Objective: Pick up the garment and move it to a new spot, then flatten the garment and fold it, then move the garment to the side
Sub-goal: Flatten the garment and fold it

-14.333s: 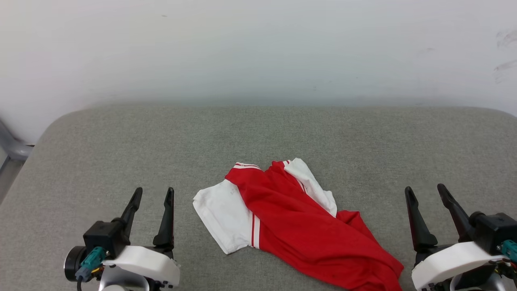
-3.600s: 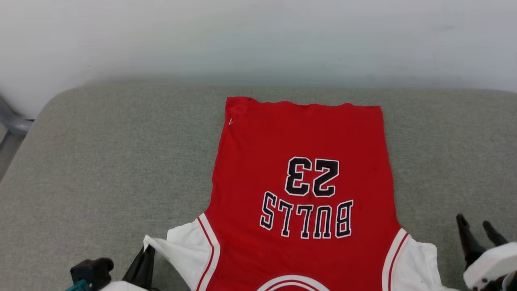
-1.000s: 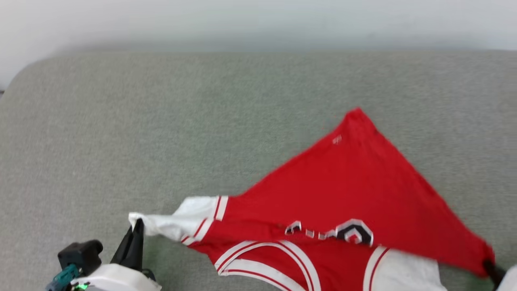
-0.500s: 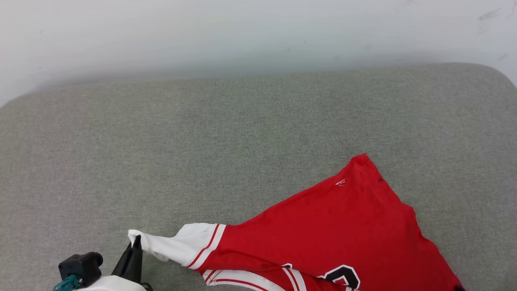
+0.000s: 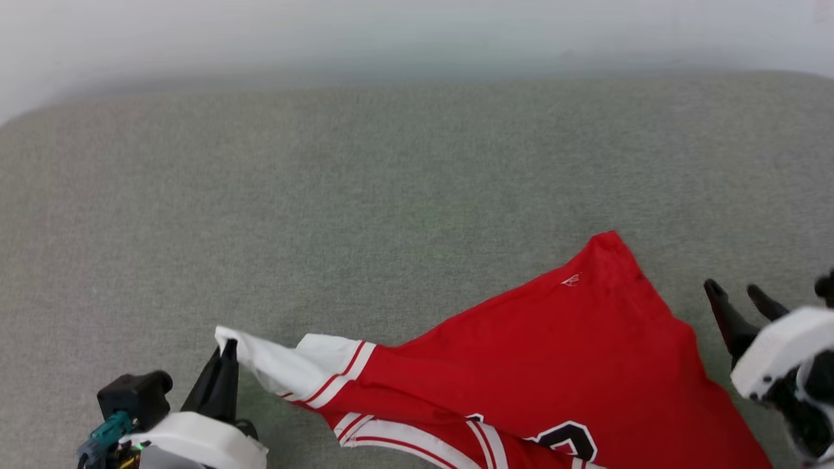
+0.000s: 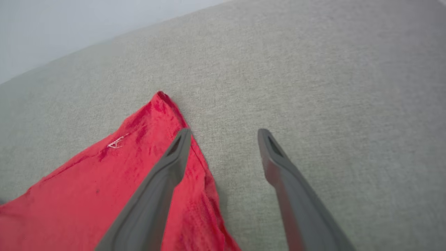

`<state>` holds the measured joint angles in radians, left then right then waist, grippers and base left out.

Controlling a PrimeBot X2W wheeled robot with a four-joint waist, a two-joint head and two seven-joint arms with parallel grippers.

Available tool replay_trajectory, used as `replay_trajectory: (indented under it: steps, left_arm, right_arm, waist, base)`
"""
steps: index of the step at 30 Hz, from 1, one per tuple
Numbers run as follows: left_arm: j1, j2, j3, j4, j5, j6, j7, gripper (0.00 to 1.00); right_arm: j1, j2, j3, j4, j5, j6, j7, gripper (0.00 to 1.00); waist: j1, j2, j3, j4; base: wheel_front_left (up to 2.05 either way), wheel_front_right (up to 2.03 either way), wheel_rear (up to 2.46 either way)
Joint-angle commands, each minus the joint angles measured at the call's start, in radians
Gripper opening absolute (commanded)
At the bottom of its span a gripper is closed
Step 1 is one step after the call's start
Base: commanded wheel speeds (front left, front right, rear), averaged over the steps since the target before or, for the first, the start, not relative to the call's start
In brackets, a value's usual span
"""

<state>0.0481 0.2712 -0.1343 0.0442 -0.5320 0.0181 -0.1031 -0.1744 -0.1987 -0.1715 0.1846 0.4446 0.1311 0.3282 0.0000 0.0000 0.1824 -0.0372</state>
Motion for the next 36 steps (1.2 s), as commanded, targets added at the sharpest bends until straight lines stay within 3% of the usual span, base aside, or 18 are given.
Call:
replay_trajectory:
  steps: [1,10,19,24,25,26,27,36]
  left_arm:
    - [-0.021,0.002,-0.005,-0.010,0.005,-0.001,-0.006,0.00]
    - [-0.107,-0.012,-0.032,-0.041,0.020,-0.022,-0.036,0.00]
    - [-0.168,-0.018,-0.048,-0.043,0.026,-0.038,-0.061,0.00]
    - [-0.181,-0.020,-0.052,-0.031,0.022,-0.043,-0.071,0.00]
    - [-0.183,-0.020,-0.053,-0.027,0.021,-0.042,-0.074,0.00]
    - [-0.185,-0.020,-0.053,-0.024,0.020,-0.042,-0.075,0.00]
    - [-0.186,-0.019,-0.052,-0.022,0.019,-0.042,-0.077,0.00]
    - [-0.191,-0.009,-0.032,0.005,0.006,-0.025,-0.076,0.00]
  right_arm:
    - [-0.031,-0.023,0.010,0.004,0.006,-0.001,0.027,1.00]
    - [-0.273,-0.190,0.181,0.038,0.103,-0.001,0.391,1.00]
    - [-0.420,-0.255,0.371,0.110,0.150,-0.001,0.495,1.00]
    - [-0.402,-0.243,0.486,0.216,0.202,0.000,0.548,1.00]
    - [-0.397,-0.239,0.502,0.228,0.219,0.001,0.553,0.49]
    - [-0.395,-0.237,0.515,0.240,0.235,0.001,0.561,0.17]
    - [-0.394,-0.240,0.526,0.249,0.246,0.001,0.565,0.00]
    - [-0.462,-0.286,0.520,0.239,0.296,-0.001,0.467,0.00]
  waist:
    - [0.0000,0.0000,0.029,0.020]
    - [0.0000,0.0000,0.147,0.083]
    - [0.0000,0.0000,0.242,0.122]
    - [0.0000,0.0000,0.260,0.128]
    - [0.0000,0.0000,0.262,0.128]
    - [0.0000,0.0000,0.261,0.128]
    - [0.0000,0.0000,0.261,0.127]
    - [0.0000,0.0000,0.195,0.101]
  base:
    - [0.00,0.00,0.00]
    - [0.00,0.00,0.00]
    - [0.00,0.00,0.00]
    - [0.00,0.00,0.00]
    - [0.00,0.00,0.00]
    - [0.00,0.00,0.00]
    - [0.00,0.00,0.00]
    - [0.00,0.00,0.00]
